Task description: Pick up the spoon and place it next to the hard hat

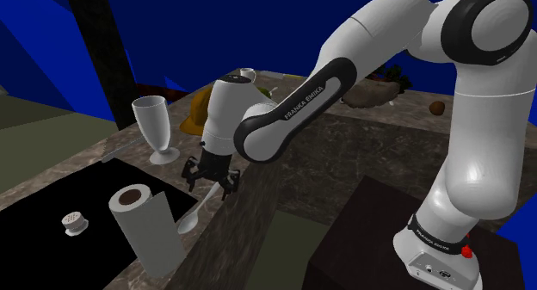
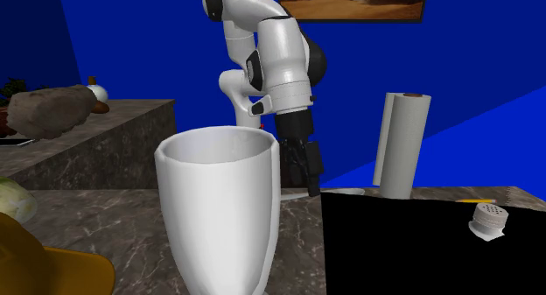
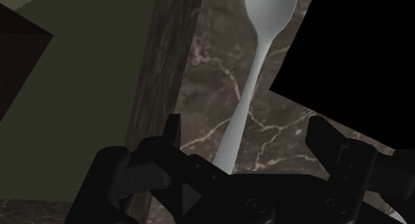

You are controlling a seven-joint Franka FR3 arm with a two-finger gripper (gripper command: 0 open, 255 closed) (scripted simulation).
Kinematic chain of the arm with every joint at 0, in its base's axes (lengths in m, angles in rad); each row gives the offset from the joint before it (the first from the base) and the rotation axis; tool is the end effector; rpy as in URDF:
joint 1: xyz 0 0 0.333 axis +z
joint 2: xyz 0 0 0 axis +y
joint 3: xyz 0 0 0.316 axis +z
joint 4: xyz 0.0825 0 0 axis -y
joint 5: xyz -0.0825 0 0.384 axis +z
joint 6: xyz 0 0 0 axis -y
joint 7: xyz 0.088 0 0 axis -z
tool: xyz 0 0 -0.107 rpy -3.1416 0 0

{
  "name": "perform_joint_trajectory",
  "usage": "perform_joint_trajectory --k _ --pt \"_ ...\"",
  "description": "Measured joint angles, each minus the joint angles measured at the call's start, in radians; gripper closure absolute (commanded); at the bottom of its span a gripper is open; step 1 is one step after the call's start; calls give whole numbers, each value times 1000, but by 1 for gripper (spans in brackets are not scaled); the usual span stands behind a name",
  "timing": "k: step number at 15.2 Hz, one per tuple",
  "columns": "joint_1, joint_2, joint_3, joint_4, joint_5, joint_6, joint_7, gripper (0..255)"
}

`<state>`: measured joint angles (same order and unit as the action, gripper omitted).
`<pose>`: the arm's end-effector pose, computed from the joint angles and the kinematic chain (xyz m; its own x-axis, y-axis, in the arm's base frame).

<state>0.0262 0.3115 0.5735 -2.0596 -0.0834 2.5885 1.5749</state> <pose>0.5117 0.3351 0.3341 0.5864 -0.8029 -0.1069 -0.7948 -0.5449 -0.2672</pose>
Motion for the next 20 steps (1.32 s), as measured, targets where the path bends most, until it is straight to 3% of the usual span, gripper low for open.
perform_joint_trajectory --k 10,20 --pt "0 0 0 0 0 0 0 255" --pt "-29 -78 31 34 61 -102 -33 255"
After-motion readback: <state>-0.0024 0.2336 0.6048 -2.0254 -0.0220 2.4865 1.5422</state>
